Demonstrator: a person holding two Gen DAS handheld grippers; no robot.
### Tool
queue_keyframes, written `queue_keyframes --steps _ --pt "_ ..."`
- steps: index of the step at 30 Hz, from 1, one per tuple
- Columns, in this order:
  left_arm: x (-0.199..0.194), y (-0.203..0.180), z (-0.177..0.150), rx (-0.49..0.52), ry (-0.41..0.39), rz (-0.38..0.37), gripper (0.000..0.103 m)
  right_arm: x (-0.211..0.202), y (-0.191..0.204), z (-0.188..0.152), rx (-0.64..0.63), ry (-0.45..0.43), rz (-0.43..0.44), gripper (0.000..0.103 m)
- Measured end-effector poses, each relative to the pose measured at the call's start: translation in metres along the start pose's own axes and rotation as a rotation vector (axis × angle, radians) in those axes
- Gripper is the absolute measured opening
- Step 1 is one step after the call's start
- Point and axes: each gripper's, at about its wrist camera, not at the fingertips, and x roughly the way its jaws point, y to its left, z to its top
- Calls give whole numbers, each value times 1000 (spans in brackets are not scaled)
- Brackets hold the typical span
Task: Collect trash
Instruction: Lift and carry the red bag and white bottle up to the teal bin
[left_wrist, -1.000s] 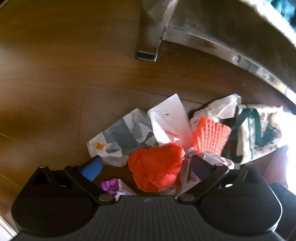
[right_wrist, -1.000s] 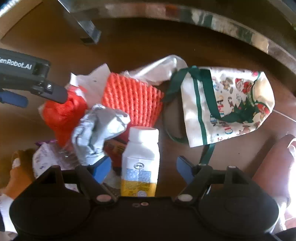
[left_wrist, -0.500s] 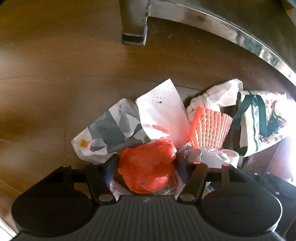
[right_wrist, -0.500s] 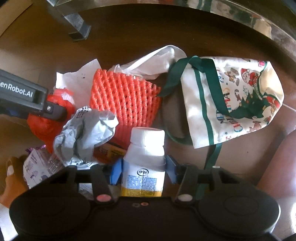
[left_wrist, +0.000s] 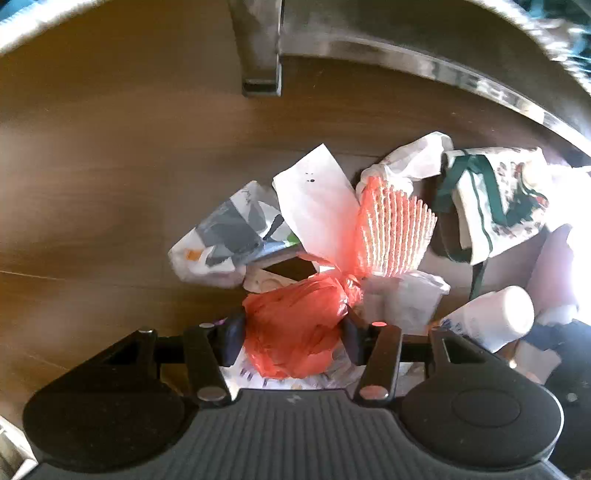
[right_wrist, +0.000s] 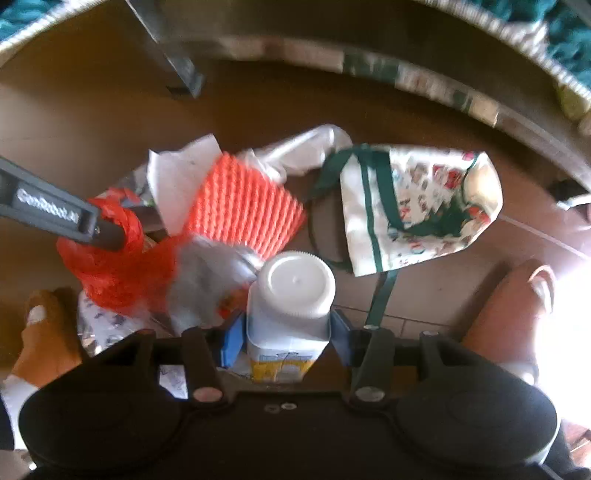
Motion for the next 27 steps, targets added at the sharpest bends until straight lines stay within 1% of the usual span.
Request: queue_keyframes --steps 4,8,13,18,21,24,27 --pt "-38 1 -14 1 -53 22 52 -39 6 -3 1 -64 -17 48" --pt "-74 4 -29 15 -93 39 52 -85 4 -9 25 -142 -29 48" --pt "-126 9 -53 17 -184 30 52 -147 2 -22 43 -253 -32 48" --pt "-180 24 -81 -7 -266 -6 52 -212 5 -43 52 -380 -22 48" --pt "-221 26 -104 15 -347 -47 52 -257 8 -55 42 -473 2 48" --pt "-268 24 -127 44 -446 -80 52 -303 14 -66 1 -560 -3 48" --pt "-308 21 -144 56 -538 -114 52 -347 19 -73 -44 -636 -9 48"
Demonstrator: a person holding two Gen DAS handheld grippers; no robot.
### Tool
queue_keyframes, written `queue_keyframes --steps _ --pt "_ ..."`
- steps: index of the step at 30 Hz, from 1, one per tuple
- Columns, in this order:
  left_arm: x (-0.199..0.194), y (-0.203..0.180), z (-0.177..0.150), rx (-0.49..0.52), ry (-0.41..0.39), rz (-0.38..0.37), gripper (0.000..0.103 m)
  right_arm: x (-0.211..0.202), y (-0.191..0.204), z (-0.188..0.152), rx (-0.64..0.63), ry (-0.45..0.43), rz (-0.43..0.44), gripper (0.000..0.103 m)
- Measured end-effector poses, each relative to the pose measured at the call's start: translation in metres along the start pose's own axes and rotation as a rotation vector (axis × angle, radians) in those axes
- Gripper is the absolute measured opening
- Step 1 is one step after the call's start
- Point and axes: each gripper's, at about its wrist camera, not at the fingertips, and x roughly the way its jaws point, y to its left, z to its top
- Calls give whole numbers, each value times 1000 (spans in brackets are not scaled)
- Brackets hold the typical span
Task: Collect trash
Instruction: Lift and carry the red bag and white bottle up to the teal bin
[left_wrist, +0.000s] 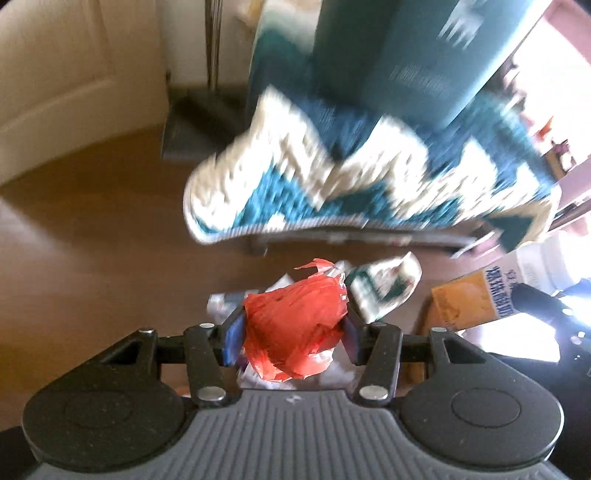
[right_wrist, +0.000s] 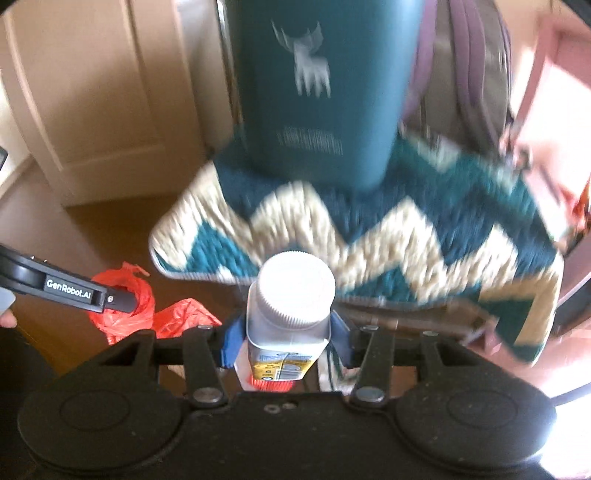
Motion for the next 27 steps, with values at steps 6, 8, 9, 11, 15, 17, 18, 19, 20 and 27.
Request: queue_keyframes --steps 6,8,9,11,15,17,18,19,20,27 --pt "-88 -12 27 6 -199 -66 52 -75 10 46 -97 -190 -37 48" --pt "-117 -16 42 7 -267 -88 52 -98 10 65 -118 -254 -47 48" --pt "-129 -18 49 8 -297 -97 52 -108 10 75 -128 -283 -50 48" --pt "-158 -22 65 21 -364 -107 52 -126 9 93 -141 -338 -60 48" --pt "-213 -36 96 57 -498 -129 52 -156 2 137 -152 -445 -92 48" --pt "-239 -43 115 73 -556 -141 52 -166 -1 157 -155 -481 -111 48" --pt "-250 -48 126 76 -580 -148 52 -169 -3 170 -159 -499 -125 48" --pt "-259 -52 136 79 -602 -151 52 -170 -5 179 -159 -511 -135 48" --pt "-266 -56 146 85 -624 -150 52 -170 -8 191 -157 -523 -145 48" --pt "-275 -94 209 133 -680 -106 52 -147 -20 237 -151 -542 -207 48"
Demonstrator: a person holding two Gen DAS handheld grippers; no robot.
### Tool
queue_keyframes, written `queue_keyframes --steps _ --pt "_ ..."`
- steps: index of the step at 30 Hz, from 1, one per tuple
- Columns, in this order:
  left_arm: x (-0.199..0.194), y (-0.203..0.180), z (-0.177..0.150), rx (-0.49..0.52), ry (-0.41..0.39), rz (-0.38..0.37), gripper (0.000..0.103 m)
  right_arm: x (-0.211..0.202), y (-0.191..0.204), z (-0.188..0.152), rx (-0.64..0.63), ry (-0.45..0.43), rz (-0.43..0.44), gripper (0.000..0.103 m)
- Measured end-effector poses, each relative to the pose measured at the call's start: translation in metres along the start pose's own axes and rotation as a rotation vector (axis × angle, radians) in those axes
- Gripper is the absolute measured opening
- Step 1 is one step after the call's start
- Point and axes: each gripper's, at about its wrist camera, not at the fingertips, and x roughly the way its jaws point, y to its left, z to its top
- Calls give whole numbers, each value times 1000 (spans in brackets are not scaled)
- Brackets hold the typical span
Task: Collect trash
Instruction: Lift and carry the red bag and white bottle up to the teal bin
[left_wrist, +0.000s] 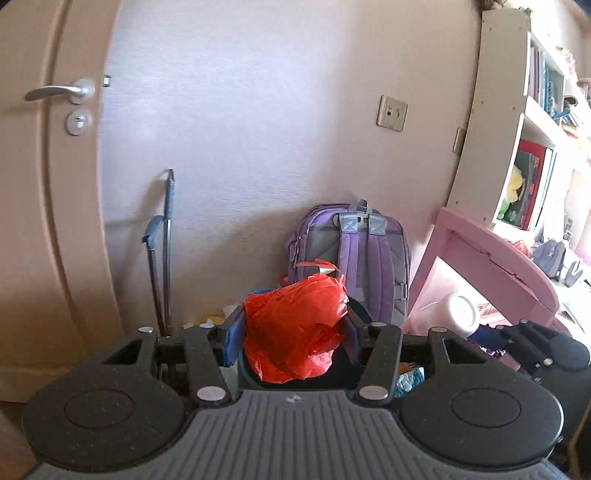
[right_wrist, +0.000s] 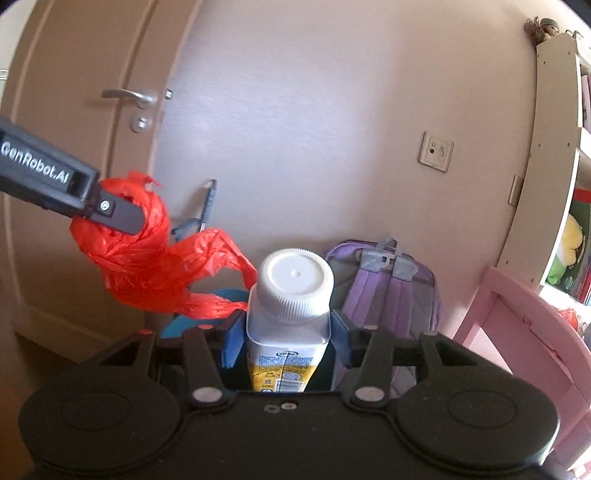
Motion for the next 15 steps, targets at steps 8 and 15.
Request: queue_keyframes --steps 8,15 --pt "106 -17 -2 40 131 55 52 75 -4 -16 8 107 1 48" --pt "177 -23 -29 100 251 98 52 124 0 -39 16 229 33 48"
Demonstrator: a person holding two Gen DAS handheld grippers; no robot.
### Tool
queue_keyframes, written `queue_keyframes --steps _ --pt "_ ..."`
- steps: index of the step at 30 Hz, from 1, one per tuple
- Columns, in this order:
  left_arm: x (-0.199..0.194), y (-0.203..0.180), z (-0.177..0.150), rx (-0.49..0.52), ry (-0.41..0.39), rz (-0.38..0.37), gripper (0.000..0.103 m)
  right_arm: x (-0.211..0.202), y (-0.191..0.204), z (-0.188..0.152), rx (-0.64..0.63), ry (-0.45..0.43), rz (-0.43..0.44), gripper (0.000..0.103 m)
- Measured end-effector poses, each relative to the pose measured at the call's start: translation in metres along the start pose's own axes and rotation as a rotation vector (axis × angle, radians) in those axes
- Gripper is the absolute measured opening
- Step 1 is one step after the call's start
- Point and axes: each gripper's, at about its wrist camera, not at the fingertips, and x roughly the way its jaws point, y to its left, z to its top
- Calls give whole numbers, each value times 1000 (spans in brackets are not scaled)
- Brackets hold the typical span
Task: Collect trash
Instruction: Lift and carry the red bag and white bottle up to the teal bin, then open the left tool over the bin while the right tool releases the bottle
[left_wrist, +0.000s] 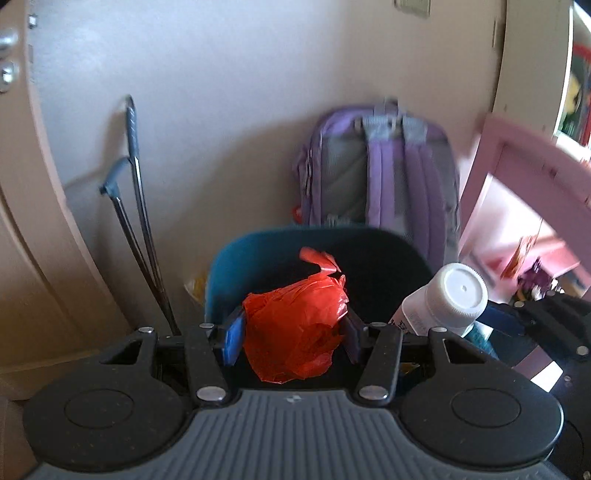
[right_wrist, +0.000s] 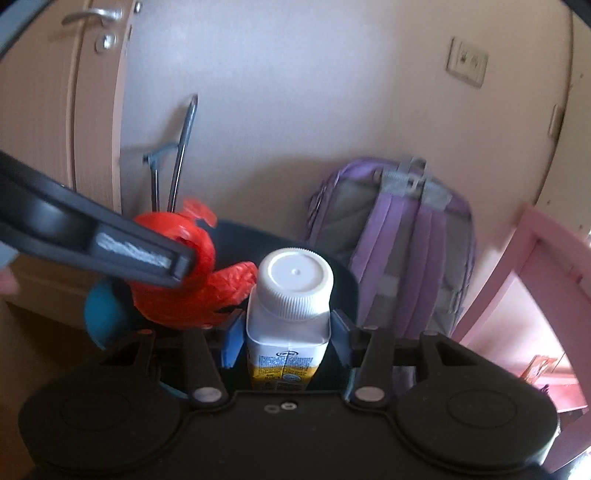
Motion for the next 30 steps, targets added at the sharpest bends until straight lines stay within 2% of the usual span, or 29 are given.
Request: queue_keyframes --steps 6,13,16,18,20,30 --pt "41 -6 -6 19 93 7 53 17 7 -9 -32 57 22 48" --pt "65 -11 -16 52 169 4 55 28 10 -16 -40 108 43 49" --pt "66 -9 -17 35 174 2 61 27 12 -17 -50 103 24 50" --pt "63 -7 -17 28 171 -8 68 26 11 -16 -50 99 30 53" --pt "59 -8 -17 42 156 0 70 21 10 -15 -42 93 42 56" --pt "8 -10 -20 74 86 14 71 -22 10 -7 -56 46 37 59"
